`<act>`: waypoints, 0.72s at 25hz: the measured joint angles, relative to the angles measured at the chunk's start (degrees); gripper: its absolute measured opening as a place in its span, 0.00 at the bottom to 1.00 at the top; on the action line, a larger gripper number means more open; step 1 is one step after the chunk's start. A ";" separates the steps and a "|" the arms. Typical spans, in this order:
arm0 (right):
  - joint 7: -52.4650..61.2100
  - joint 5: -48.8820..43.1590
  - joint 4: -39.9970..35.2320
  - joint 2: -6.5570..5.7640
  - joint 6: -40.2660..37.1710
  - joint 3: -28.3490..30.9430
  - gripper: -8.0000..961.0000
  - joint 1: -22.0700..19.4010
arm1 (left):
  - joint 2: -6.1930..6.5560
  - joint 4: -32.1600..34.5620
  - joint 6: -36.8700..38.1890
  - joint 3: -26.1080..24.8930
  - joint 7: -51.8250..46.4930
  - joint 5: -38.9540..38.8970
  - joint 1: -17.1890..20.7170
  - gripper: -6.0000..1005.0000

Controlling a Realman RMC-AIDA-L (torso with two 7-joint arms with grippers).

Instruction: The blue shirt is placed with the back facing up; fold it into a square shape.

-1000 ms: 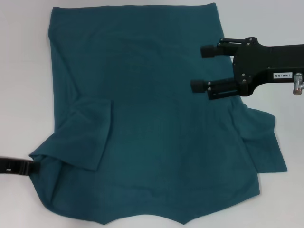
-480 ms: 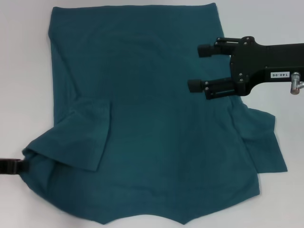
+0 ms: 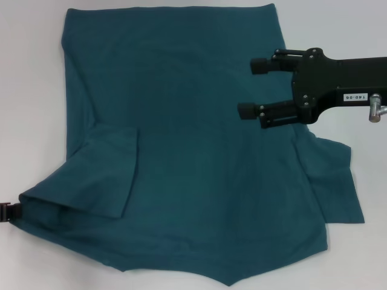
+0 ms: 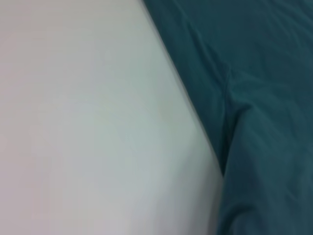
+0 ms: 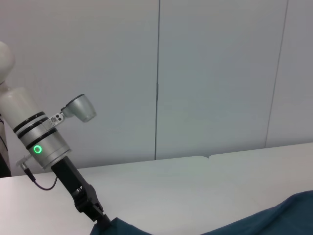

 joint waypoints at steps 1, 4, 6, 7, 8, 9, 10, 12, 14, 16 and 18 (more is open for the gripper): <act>0.00 0.02 0.00 0.00 0.08 -0.03 0.98 -0.02 | 0.00 -0.01 0.12 -0.01 0.09 0.00 0.14 0.02; 0.00 0.06 0.03 0.00 0.14 -0.12 0.98 -0.09 | 0.00 0.22 0.56 -0.03 0.34 -0.37 0.82 0.02; 0.00 0.07 0.08 0.00 0.15 -0.16 0.98 -0.12 | -0.09 0.93 0.91 -0.07 0.39 -1.02 1.46 0.02; 0.00 0.08 0.09 0.00 0.16 -0.18 0.98 -0.14 | -0.14 1.26 1.12 -0.09 0.46 -1.46 1.81 0.02; 0.00 0.08 0.11 0.00 0.18 -0.21 0.98 -0.15 | -0.16 1.55 1.46 -0.11 0.69 -2.32 2.18 0.02; 0.00 0.08 0.13 0.00 0.19 -0.24 0.98 -0.17 | -0.16 1.75 1.81 -0.12 0.95 -3.20 2.54 0.02; 0.00 0.08 0.15 0.00 0.21 -0.28 0.98 -0.19 | -0.16 1.83 2.15 -0.14 1.19 -4.04 2.78 0.02; 0.06 0.08 0.17 0.00 0.22 -0.34 0.98 -0.21 | -0.11 1.84 2.75 -0.33 1.59 -5.25 3.09 0.02; 0.17 0.08 0.18 0.00 0.23 -0.41 0.98 -0.26 | -0.11 1.58 2.96 -0.59 1.77 -5.42 3.15 0.02; 0.23 0.08 0.18 0.00 0.23 -0.42 0.98 -0.36 | -0.19 1.24 3.00 -0.79 1.81 -5.43 3.26 0.04; 0.28 0.08 0.18 0.00 0.23 -0.42 0.98 -0.48 | -0.29 1.09 2.96 -1.06 1.74 -5.56 3.51 0.09</act>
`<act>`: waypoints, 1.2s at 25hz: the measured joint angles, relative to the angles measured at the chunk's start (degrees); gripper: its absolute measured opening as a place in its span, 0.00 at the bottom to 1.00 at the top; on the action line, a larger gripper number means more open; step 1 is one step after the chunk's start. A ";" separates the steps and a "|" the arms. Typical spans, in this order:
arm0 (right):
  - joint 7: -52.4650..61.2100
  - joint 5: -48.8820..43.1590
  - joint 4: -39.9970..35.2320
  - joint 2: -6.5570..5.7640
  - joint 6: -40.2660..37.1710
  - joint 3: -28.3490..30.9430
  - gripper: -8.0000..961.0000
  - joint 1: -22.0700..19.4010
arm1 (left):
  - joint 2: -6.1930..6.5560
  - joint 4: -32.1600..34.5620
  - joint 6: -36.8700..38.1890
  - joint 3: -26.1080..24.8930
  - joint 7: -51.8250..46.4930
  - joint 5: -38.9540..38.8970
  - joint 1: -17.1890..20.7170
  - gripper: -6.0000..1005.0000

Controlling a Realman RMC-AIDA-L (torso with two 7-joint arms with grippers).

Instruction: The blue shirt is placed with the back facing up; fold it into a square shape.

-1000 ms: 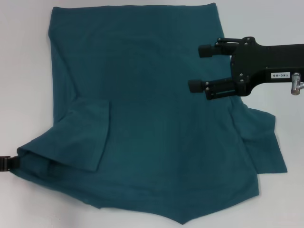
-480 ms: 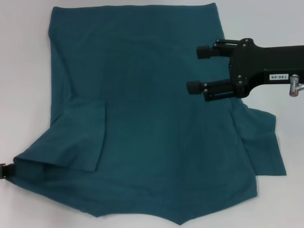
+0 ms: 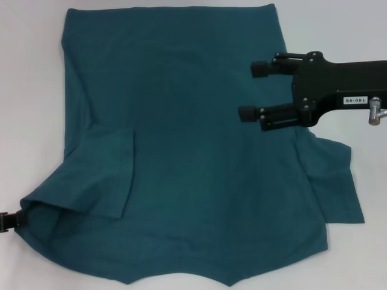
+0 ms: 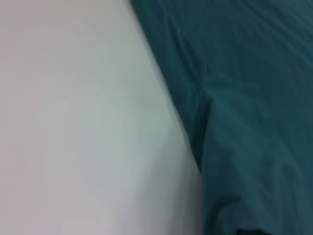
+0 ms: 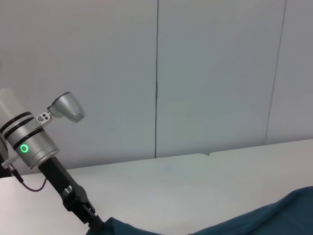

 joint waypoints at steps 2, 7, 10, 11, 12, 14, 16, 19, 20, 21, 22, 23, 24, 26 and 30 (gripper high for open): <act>0.17 -0.02 0.00 -0.04 0.00 0.00 0.98 -0.15 | -0.09 -0.02 -0.15 -0.68 -0.01 -0.15 0.21 0.13; 0.50 -0.52 0.00 -0.13 0.07 0.29 0.98 -0.52 | -0.10 0.02 -0.55 -2.12 1.57 -1.16 0.93 0.26; 2.17 -2.48 -0.48 -0.36 0.38 0.38 0.98 -0.63 | -0.07 0.96 -0.49 -2.25 5.19 -5.00 2.25 0.33; 3.38 -3.80 -1.16 -0.50 0.48 0.46 0.98 -0.61 | -0.07 1.29 -0.38 -2.59 7.13 -7.27 2.83 0.37; 4.51 -5.37 -2.34 -0.60 0.39 0.55 0.98 -0.57 | -0.07 1.46 -0.20 -3.15 9.35 -9.85 3.42 0.41; 6.68 -9.02 -5.47 -0.71 -0.59 0.66 0.98 -0.28 | -0.04 0.93 0.54 -5.01 15.11 -16.22 4.20 0.49; 8.85 -13.03 -9.43 -0.72 -2.25 0.67 0.98 0.43 | 0.09 -0.57 2.60 -7.40 20.96 -22.30 4.43 0.57; 12.77 -20.22 -14.92 -0.66 -4.93 0.25 0.98 2.45 | 0.28 -3.24 8.09 -12.06 29.01 -28.66 3.67 0.71; 14.07 -23.42 -16.34 -0.55 -6.25 -0.02 0.98 3.50 | 0.30 -4.15 9.95 -13.67 31.33 -29.87 3.19 0.75; 15.41 -27.15 -17.37 -0.43 -7.31 -0.29 0.98 4.74 | 0.31 -4.78 11.58 -14.69 33.19 -30.37 2.74 0.80; 16.76 -30.68 -18.00 -0.30 -8.15 -0.71 0.98 6.01 | 0.35 -5.58 13.57 -15.62 35.23 -30.68 2.19 0.81; 18.04 -34.96 -18.11 -0.12 -8.58 -1.47 0.98 7.30 | 0.38 -6.15 14.94 -16.09 36.72 -30.81 1.76 0.83; 19.15 -38.53 -18.15 0.00 -8.55 -2.48 0.98 8.23 | 0.40 -6.69 15.97 -16.25 37.96 -30.82 1.49 0.84; 21.89 -47.18 -17.39 0.42 -7.28 -7.10 0.98 9.89 | 0.40 -7.69 16.94 -16.25 39.93 -30.81 0.90 0.87; 27.00 -57.62 -14.88 0.65 -3.48 -15.20 0.98 10.63 | 0.42 -9.53 16.62 -16.06 40.70 -30.28 -0.48 0.87</act>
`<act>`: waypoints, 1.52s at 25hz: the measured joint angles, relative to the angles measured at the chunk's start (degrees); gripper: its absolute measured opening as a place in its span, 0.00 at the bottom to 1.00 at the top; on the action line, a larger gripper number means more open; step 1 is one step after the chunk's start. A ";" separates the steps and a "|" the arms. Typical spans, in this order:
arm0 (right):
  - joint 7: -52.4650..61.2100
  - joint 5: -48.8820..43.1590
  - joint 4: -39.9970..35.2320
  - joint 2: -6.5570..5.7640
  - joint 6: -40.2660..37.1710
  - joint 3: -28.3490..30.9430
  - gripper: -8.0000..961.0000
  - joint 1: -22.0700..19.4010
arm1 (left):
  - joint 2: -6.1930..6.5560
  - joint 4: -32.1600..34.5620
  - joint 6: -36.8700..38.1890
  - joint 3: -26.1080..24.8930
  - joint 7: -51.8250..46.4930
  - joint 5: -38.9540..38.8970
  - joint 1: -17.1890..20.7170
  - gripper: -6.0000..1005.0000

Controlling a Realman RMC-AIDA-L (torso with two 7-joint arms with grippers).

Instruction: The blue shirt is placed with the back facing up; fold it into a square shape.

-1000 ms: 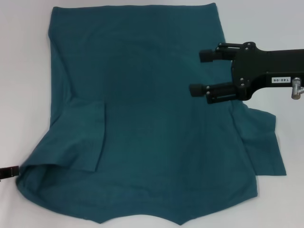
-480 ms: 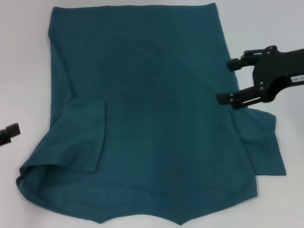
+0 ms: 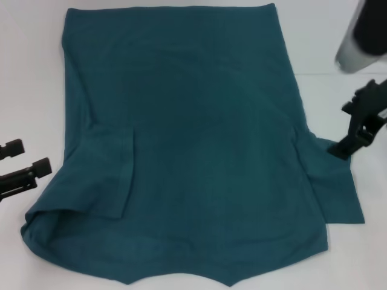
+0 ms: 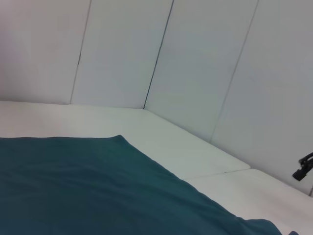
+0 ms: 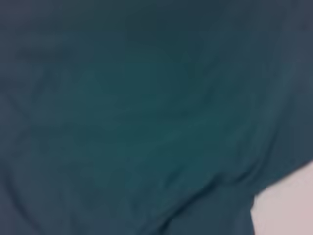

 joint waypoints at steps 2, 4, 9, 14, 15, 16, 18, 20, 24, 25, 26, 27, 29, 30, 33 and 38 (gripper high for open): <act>1.40 -1.14 1.56 -0.05 0.67 -1.82 0.98 0.00 | 0.05 -0.63 -0.11 0.11 0.33 0.08 -0.46 0.87; 2.05 -1.29 2.93 -0.25 1.26 -2.50 0.98 -0.30 | 0.05 -1.07 -0.21 0.17 0.89 0.20 -0.75 0.87; 2.46 -1.44 8.43 -0.67 4.19 -2.31 0.98 -0.91 | 0.02 -2.21 -0.28 0.29 1.72 0.52 -1.53 0.87; 2.32 -1.50 15.03 -1.05 8.57 -2.16 0.98 -1.49 | 0.02 -2.34 -0.26 0.41 1.82 0.86 -1.89 0.87; 2.28 -1.52 15.50 -1.04 9.15 -2.15 0.98 -1.70 | 0.00 -2.35 -0.25 0.42 1.82 0.86 -1.92 0.87; 2.23 -1.53 15.95 -1.05 10.10 -2.13 0.98 -1.97 | -0.01 -2.36 -0.24 0.45 1.82 0.86 -1.94 0.87; 2.17 -1.53 16.84 -1.05 11.93 -2.13 0.98 -2.53 | -0.04 -2.52 -0.23 0.48 1.83 0.86 -2.00 0.87; 2.10 -1.48 17.77 -1.03 13.72 -2.13 0.98 -2.90 | -0.09 -2.88 -0.22 0.49 1.84 0.86 -2.13 0.87; 1.88 -1.23 20.05 -1.02 16.96 -2.14 0.98 -3.18 | -0.14 -3.70 -0.19 0.49 2.36 0.86 -2.35 0.87; 1.74 -1.16 20.61 -1.00 17.44 -2.14 0.98 -3.18 | -0.19 -3.78 -0.19 0.48 2.46 0.86 -2.37 0.87; 1.60 -1.11 21.07 -0.97 17.85 -2.19 0.98 -3.18 | -0.22 -3.79 -0.18 0.48 2.47 0.86 -2.39 0.87; 1.49 -1.08 21.39 -0.95 18.15 -2.27 0.98 -3.18 | -0.25 -3.79 -0.18 0.47 2.50 0.86 -2.43 0.87; 1.38 -1.08 22.07 -0.92 18.76 -2.42 0.98 -3.17 | -0.26 -3.79 -0.17 0.46 2.51 0.86 -2.48 0.87; 1.26 -1.08 22.34 -0.92 18.90 -2.38 0.98 -3.16 | -0.26 -3.79 -0.17 0.46 2.51 0.86 -2.50 0.87; 0.85 -1.04 23.29 -0.91 19.04 -2.18 0.98 -3.06 | -0.26 -3.81 -0.17 0.46 2.52 0.85 -2.52 0.87; 0.76 -1.01 23.78 -0.90 20.09 -2.16 0.81 -3.15 | -0.21 -4.99 -0.16 0.46 2.53 0.83 -2.90 0.87</act>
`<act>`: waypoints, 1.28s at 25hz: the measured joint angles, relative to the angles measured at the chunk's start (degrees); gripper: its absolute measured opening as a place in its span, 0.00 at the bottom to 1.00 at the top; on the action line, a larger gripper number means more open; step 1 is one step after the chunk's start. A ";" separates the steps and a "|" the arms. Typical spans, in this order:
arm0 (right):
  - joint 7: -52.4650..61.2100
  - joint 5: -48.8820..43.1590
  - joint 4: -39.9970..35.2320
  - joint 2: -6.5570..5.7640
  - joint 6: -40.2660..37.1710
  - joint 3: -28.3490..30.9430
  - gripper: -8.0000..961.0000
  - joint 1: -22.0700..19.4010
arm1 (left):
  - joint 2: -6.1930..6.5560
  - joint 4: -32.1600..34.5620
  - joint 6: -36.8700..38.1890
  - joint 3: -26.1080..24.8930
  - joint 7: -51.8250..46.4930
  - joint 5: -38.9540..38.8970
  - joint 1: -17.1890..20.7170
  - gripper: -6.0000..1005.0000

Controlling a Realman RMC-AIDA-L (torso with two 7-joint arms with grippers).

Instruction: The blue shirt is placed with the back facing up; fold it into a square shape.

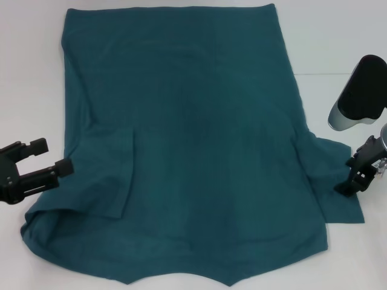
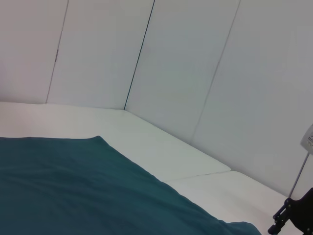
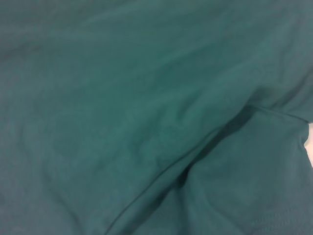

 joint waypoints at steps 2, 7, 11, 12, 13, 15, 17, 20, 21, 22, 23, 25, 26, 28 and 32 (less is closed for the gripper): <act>-0.05 0.00 0.05 0.00 0.12 0.00 0.73 -0.01 | 0.01 -0.15 0.00 0.00 0.01 -0.02 -0.05 0.87; -0.14 0.15 0.54 -0.01 1.64 -0.07 0.65 -0.01 | 0.01 -0.42 -0.07 0.00 0.44 -0.02 -0.05 0.87; -0.79 1.50 0.97 -0.02 2.04 -0.30 0.61 0.00 | -0.03 -0.90 -0.10 0.01 0.51 -0.02 -0.10 0.87; -0.92 1.88 1.00 -0.04 1.93 -0.32 0.61 0.01 | -0.03 -0.91 -0.10 0.00 0.53 -0.02 -0.11 0.87; -1.01 2.16 1.00 -0.07 1.82 -0.31 0.60 0.03 | -0.04 -0.92 -0.10 0.01 0.55 -0.03 -0.13 0.87; -1.13 2.23 1.30 -0.09 1.39 -0.23 0.58 0.18 | -0.05 -0.90 -0.10 0.01 0.58 -0.02 -0.17 0.87; -1.22 2.05 2.24 -0.19 0.77 -0.09 0.56 0.57 | -0.05 -0.77 -0.05 0.01 0.60 -0.02 -0.19 0.87; -0.86 1.46 2.81 -0.23 0.73 -0.01 0.53 0.73 | 0.00 -0.62 -0.02 0.01 0.53 -0.04 -0.23 0.87; -0.63 1.29 2.72 -0.22 0.96 0.00 0.52 0.70 | 0.05 -0.57 -0.05 0.01 0.49 -0.13 -0.26 0.87; -0.44 1.18 2.58 -0.21 0.96 0.01 0.52 0.63 | 0.07 -0.54 -0.09 0.00 0.47 -0.22 -0.28 0.87; -0.32 1.11 2.51 -0.20 0.90 0.01 0.51 0.58 | 0.08 -0.47 -0.07 -0.01 0.48 -0.31 -0.30 0.87; -0.26 1.08 2.51 -0.17 0.59 -0.04 0.44 0.57 | 0.09 -0.44 -0.05 -0.04 0.53 -0.36 -0.34 0.87; -0.26 1.07 2.51 -0.15 0.51 -0.12 0.39 0.57 | 0.09 -0.44 -0.04 -0.04 0.57 -0.37 -0.39 0.87; -0.24 1.13 2.50 -0.05 0.42 -0.32 0.27 0.56 | 0.10 -0.42 -0.04 -0.01 0.59 -0.38 -0.47 0.87; -0.23 1.20 1.75 0.06 0.12 -0.43 0.09 0.50 | 0.12 -0.40 -0.03 0.01 0.57 -0.14 -0.64 0.87</act>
